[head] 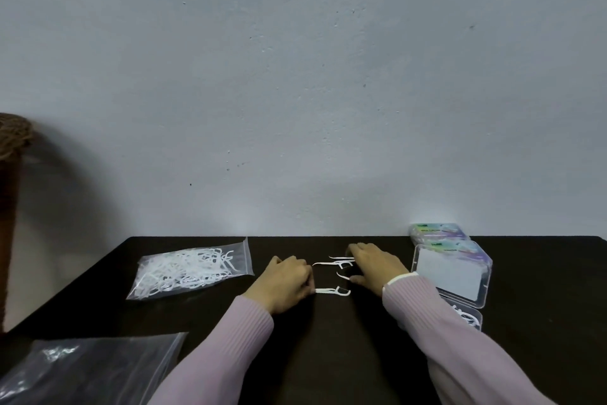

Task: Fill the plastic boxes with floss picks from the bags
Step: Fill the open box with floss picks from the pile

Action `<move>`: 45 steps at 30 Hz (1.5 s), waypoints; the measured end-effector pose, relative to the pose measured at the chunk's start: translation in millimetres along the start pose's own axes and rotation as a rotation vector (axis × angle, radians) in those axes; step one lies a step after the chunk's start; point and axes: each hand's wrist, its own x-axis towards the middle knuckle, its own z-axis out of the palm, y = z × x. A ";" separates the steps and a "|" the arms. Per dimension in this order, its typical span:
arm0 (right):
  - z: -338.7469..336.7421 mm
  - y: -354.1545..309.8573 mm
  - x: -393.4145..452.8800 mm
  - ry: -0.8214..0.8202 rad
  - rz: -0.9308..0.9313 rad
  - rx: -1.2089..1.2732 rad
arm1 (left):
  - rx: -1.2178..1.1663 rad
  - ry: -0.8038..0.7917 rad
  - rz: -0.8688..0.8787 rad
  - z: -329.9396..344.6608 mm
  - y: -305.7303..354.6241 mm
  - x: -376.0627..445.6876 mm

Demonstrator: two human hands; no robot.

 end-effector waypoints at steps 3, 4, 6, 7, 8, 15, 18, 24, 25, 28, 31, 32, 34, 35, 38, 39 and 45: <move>0.4 5.5 17.5 -0.122 0.062 0.084 | 0.097 -0.053 -0.026 0.0 -3.9 2.7; 1.3 6.6 21.3 -0.142 0.069 0.063 | 0.120 -0.060 -0.033 0.6 -4.8 2.7; 0.7 6.9 23.4 -0.113 0.054 0.001 | 0.161 -0.071 -0.045 1.5 -5.8 1.9; -0.2 6.3 23.6 -0.082 0.040 -0.017 | 0.175 -0.073 -0.051 1.5 -6.7 1.5; -1.2 5.6 22.8 -0.058 0.028 -0.021 | 0.186 -0.073 -0.058 1.5 -7.5 1.0; -7.3 -3.3 19.0 -0.128 0.097 0.092 | 0.173 -0.066 -0.095 0.9 -13.2 -6.0; -8.2 -7.5 15.4 -0.212 0.115 0.117 | 0.151 -0.072 -0.107 -0.9 -15.8 -9.9; -4.9 -19.5 -1.4 -0.220 0.046 -0.049 | -0.010 -0.057 -0.110 -7.8 -17.8 -20.3; -4.1 -22.4 -5.4 -0.223 0.029 -0.082 | -0.042 -0.044 -0.110 -9.3 -17.0 -23.0; 0.4 -28.9 -15.7 -0.202 -0.002 -0.220 | -0.119 0.001 -0.104 -12.3 -11.3 -26.1; 3.9 -34.5 -27.5 -0.165 -0.018 -0.319 | -0.188 0.025 -0.096 -14.2 -3.6 -29.6; 5.1 -35.6 -31.4 -0.149 -0.018 -0.348 | -0.198 0.028 -0.091 -15.0 -0.7 -30.6; 7.8 -37.7 -40.1 -0.109 -0.016 -0.397 | -0.209 0.034 -0.082 -16.4 3.8 -32.8; 9.6 -38.3 -43.6 -0.086 -0.013 -0.412 | -0.219 0.042 -0.079 -16.7 5.9 -33.7; 13.3 -40.0 -52.7 -0.041 0.006 -0.415 | -0.259 0.055 -0.072 -19.0 12.2 -38.0; 13.0 -39.9 -55.2 -0.038 0.008 -0.414 | -0.271 0.059 -0.070 -19.6 13.7 -38.9; 0.4 -33.4 -63.4 0.039 0.012 -0.385 | -0.322 0.156 -0.059 -23.5 17.2 -42.0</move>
